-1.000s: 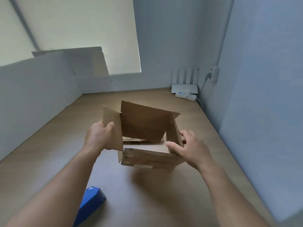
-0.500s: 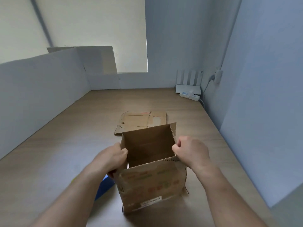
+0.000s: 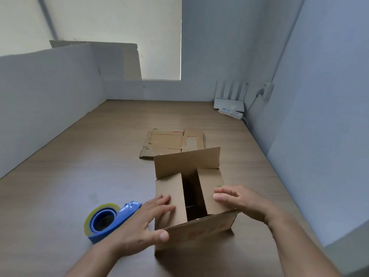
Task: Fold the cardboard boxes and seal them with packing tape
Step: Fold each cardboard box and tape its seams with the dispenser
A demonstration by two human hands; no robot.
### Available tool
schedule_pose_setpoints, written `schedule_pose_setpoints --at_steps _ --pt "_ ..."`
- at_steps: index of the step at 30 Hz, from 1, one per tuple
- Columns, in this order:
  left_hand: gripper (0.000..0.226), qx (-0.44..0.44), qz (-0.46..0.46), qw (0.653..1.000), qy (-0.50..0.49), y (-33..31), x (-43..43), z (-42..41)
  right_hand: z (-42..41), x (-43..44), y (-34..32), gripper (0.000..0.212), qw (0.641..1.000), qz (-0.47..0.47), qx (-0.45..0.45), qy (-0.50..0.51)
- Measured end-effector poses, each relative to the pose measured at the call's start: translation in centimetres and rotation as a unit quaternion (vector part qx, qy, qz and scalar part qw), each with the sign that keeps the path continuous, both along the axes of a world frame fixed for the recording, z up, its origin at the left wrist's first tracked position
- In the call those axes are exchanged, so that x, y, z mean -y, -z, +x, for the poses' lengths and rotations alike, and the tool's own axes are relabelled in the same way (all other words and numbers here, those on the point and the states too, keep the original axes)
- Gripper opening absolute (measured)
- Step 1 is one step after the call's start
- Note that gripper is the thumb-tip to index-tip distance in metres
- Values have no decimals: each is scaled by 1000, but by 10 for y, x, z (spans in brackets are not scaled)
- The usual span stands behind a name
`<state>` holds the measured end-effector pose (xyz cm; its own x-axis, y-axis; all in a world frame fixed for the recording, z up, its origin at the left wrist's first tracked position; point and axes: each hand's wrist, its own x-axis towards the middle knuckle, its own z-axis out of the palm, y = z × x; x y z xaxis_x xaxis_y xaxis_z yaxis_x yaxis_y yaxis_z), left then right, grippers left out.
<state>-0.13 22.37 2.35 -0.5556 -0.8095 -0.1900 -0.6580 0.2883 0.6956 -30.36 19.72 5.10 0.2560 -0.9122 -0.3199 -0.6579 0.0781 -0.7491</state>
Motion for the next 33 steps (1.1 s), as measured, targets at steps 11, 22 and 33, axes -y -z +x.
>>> schedule_pose_setpoints --at_steps 11,22,33 --pt "39 -113 -26 976 -184 26 22 -12 -1 12 19 77 993 -34 18 112" --pt "107 -105 -6 965 -240 51 50 -27 19 76 12 64 955 -240 -122 126" --pt "73 35 73 986 -145 80 55 -44 -16 40 103 33 974 -82 -154 142"
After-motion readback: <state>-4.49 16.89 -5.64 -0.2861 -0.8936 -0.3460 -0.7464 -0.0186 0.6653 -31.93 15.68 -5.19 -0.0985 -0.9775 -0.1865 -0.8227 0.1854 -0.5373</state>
